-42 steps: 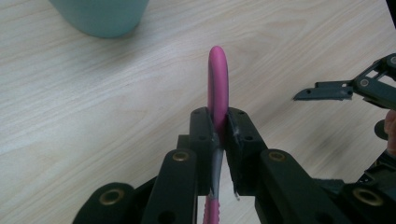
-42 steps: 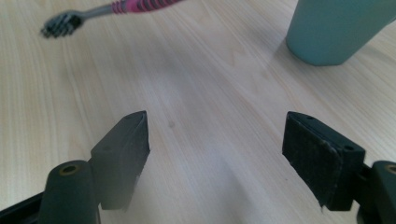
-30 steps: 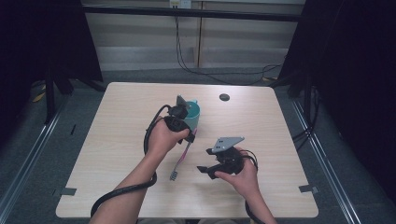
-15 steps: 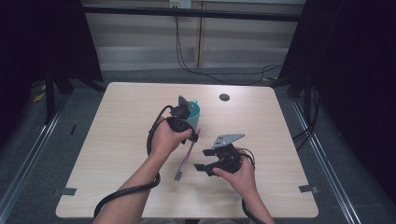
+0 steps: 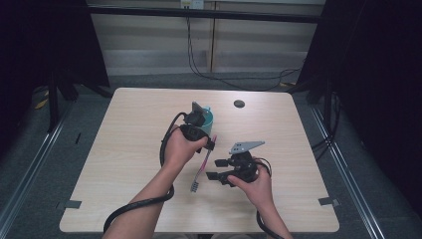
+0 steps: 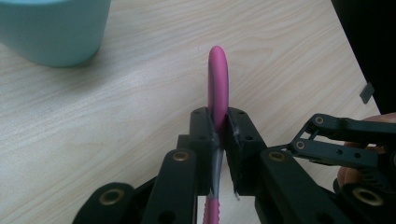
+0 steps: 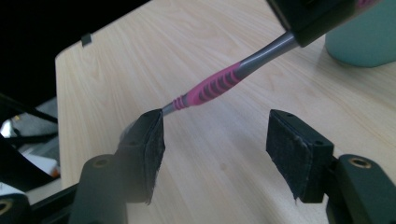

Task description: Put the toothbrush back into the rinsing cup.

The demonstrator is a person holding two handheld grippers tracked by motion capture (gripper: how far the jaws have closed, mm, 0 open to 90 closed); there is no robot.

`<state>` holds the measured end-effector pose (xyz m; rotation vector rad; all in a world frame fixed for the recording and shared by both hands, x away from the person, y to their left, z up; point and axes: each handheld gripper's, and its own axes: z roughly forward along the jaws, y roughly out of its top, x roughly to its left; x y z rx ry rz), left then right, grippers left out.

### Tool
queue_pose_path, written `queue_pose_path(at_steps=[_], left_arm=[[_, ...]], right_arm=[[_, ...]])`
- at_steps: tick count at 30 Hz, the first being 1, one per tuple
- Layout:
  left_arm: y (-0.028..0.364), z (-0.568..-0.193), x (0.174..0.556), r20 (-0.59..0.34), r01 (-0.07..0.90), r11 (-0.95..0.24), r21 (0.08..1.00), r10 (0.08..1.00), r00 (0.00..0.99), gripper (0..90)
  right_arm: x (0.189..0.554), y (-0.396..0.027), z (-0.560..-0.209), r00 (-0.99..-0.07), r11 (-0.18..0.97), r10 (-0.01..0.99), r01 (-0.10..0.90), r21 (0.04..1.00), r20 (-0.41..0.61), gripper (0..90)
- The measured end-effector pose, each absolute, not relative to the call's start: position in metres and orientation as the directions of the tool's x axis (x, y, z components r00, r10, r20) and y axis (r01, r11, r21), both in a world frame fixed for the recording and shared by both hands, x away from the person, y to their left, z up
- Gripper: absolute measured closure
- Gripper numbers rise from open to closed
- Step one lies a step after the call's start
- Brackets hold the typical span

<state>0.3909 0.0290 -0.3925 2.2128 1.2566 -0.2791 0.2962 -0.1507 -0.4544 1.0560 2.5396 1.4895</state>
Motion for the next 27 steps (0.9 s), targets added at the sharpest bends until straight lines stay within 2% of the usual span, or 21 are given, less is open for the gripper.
queue_pose_path(at_steps=[3,8,27], left_arm=[[0.029,-0.3919,0.3913,-0.445,0.84,-0.389,0.379,0.719,0.534,81.8],[0.0264,-0.3903,0.3906,-0.449,0.84,-0.38,0.386,0.719,0.531,81.8],[0.0249,-0.3895,0.3896,-0.454,0.842,-0.361,0.401,0.72,0.525,81.8]], right_arm=[[0.2977,-0.1529,-0.4548,-0.758,0.28,0.547,0.565,0.776,0.354,40.6],[0.3,-0.153,-0.4559,-0.729,0.261,0.559,0.606,0.751,0.395,39.3],[0.3035,-0.1447,-0.4622,-0.682,0.216,0.552,0.673,0.708,0.48,45.3]])
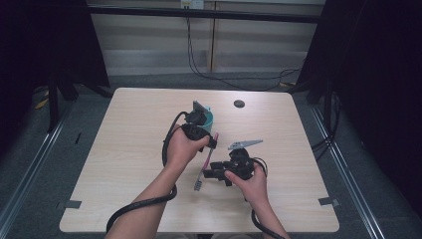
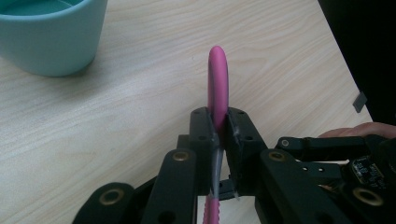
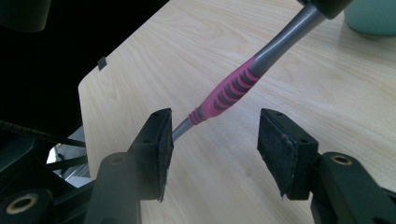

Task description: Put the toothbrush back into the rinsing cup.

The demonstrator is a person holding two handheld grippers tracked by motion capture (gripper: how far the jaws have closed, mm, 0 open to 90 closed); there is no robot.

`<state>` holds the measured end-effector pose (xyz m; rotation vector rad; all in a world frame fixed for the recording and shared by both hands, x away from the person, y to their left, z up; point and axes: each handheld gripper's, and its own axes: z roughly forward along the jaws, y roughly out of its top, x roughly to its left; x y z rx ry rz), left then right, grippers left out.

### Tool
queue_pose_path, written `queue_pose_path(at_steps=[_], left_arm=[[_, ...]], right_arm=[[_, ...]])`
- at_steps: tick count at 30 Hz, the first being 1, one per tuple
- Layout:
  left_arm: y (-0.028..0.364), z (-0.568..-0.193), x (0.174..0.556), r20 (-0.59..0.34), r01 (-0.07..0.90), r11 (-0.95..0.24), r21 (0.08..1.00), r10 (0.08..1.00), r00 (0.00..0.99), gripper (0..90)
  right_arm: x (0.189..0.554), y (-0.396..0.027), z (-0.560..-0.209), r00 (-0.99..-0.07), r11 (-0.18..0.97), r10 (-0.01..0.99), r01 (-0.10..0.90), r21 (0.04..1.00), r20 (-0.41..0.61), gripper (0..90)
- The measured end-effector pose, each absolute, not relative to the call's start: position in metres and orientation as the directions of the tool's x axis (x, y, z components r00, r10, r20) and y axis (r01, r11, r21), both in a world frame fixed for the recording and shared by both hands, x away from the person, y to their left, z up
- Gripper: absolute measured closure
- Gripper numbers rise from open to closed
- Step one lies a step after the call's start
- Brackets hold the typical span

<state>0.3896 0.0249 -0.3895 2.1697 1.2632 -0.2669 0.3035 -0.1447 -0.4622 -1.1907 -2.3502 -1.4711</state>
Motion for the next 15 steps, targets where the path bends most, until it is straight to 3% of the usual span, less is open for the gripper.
queue_pose_path(at_steps=[15], left_arm=[[0.023,-0.3937,0.3874,-0.47,0.847,-0.34,0.41,0.717,0.515,81.8]], right_arm=[[0.3067,-0.1385,-0.4564,-0.68,0.213,0.561,0.67,0.711,0.472,46.8]])
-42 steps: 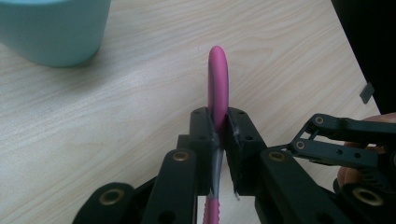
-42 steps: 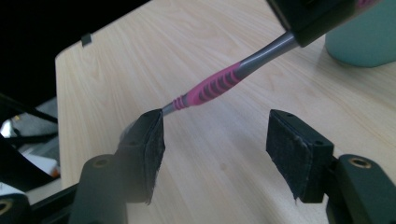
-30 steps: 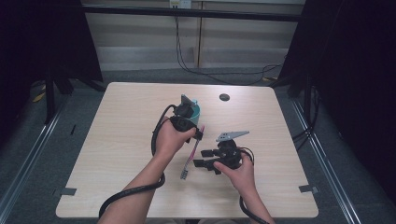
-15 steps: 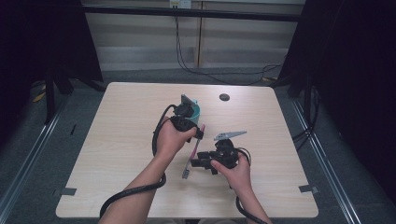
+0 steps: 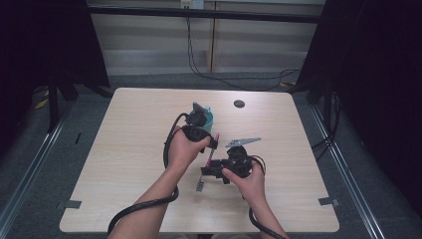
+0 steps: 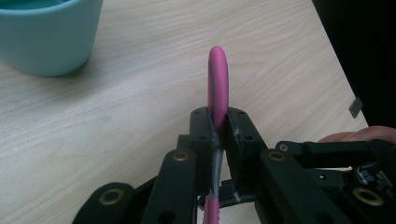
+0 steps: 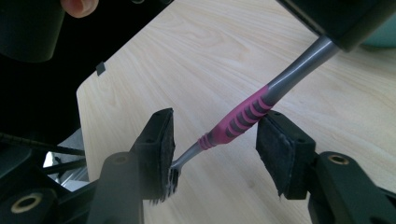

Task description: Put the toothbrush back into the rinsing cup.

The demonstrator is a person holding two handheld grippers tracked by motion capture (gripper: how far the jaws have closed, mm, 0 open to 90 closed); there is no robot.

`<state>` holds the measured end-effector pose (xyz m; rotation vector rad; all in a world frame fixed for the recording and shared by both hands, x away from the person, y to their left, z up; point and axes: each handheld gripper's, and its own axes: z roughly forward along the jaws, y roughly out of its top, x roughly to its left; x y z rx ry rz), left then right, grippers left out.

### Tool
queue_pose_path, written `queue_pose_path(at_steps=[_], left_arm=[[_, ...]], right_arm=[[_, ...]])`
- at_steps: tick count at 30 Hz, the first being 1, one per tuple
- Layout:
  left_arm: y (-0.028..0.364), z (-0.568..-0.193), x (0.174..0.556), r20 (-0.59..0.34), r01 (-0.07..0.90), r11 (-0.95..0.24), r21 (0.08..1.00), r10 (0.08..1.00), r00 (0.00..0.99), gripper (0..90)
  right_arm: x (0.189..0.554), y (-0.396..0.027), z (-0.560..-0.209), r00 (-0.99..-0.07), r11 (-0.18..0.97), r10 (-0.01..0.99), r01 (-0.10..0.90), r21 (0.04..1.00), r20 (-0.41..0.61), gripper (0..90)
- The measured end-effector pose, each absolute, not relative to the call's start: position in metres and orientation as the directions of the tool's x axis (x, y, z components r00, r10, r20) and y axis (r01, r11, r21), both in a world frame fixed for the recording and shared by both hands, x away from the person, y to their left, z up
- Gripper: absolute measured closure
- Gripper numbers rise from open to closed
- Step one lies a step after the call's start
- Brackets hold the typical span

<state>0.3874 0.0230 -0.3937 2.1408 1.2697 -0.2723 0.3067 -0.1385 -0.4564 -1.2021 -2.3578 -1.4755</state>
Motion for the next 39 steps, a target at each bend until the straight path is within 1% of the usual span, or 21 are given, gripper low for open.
queue_pose_path(at_steps=[13,31,37,38,39], left_arm=[[0.0199,-0.3931,0.3865,-0.468,0.846,-0.335,0.415,0.718,0.515,81.8],[0.0213,-0.3931,0.3851,-0.479,0.852,-0.311,0.422,0.721,0.501,81.7],[0.0223,-0.3942,0.3844,-0.477,0.85,-0.311,0.425,0.721,0.502,81.7],[0.0223,-0.3945,0.3842,-0.482,0.852,-0.305,0.425,0.721,0.498,81.7],[0.0221,-0.3943,0.384,-0.483,0.853,-0.3,0.426,0.721,0.496,81.7]], right_arm=[[0.3071,-0.1405,-0.4566,-0.674,0.202,0.564,0.673,0.712,0.477,47.5],[0.31,-0.1382,-0.4571,-0.654,0.182,0.578,0.686,0.704,0.488,52.5],[0.3102,-0.1387,-0.4579,-0.648,0.183,0.587,0.69,0.701,0.485,56.8],[0.3102,-0.1396,-0.4588,-0.647,0.176,0.587,0.69,0.702,0.488,60.3],[0.3098,-0.1399,-0.4587,-0.644,0.175,0.594,0.688,0.704,0.481,61.3]])
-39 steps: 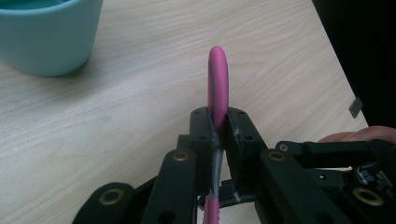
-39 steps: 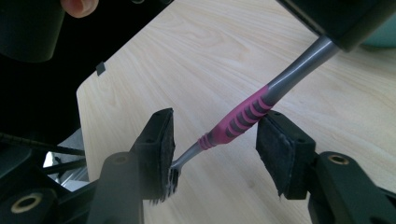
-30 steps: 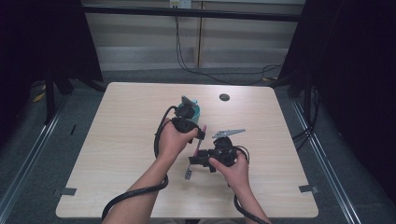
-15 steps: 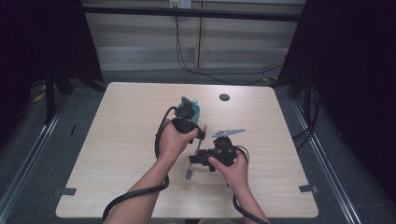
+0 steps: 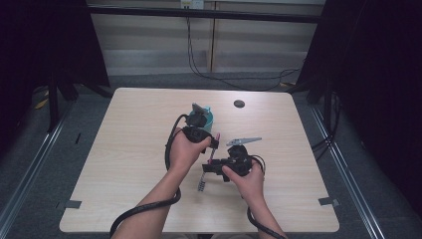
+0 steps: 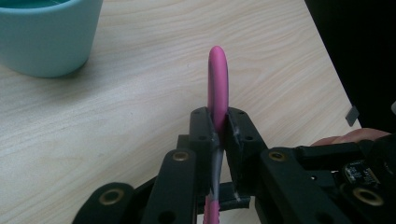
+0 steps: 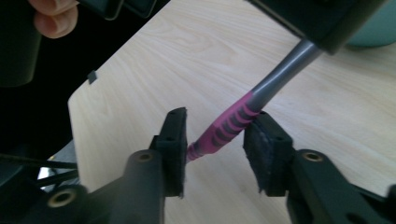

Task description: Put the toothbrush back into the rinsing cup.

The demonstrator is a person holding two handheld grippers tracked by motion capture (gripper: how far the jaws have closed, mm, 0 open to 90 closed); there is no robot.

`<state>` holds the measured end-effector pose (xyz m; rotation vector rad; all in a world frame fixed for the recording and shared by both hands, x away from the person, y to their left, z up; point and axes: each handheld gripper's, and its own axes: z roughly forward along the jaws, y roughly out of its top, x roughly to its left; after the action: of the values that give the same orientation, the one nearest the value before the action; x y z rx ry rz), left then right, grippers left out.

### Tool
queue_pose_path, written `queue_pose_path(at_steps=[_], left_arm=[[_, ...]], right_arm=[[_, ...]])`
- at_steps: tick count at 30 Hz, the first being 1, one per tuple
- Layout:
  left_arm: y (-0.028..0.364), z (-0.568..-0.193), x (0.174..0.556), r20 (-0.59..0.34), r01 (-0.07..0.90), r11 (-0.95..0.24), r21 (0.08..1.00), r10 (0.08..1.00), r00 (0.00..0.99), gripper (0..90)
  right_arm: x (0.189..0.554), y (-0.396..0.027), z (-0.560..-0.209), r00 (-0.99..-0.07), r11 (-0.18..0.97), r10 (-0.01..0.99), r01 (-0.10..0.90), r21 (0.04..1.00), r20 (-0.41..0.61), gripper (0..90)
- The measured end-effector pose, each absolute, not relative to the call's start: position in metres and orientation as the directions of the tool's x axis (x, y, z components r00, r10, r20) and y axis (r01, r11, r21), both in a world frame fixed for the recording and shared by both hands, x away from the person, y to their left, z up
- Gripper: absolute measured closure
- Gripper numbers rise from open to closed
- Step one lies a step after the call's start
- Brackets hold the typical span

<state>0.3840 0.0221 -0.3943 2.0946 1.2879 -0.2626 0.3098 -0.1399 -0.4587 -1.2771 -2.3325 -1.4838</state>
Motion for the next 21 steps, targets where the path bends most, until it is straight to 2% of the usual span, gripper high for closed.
queue_pose_path(at_steps=[21], left_arm=[[0.027,-0.385,0.384,-0.523,0.849,-0.268,0.455,0.691,0.499,81.8]], right_arm=[[0.311,-0.159,-0.461,-0.566,0.102,0.646,0.729,0.677,0.512,77.3]])
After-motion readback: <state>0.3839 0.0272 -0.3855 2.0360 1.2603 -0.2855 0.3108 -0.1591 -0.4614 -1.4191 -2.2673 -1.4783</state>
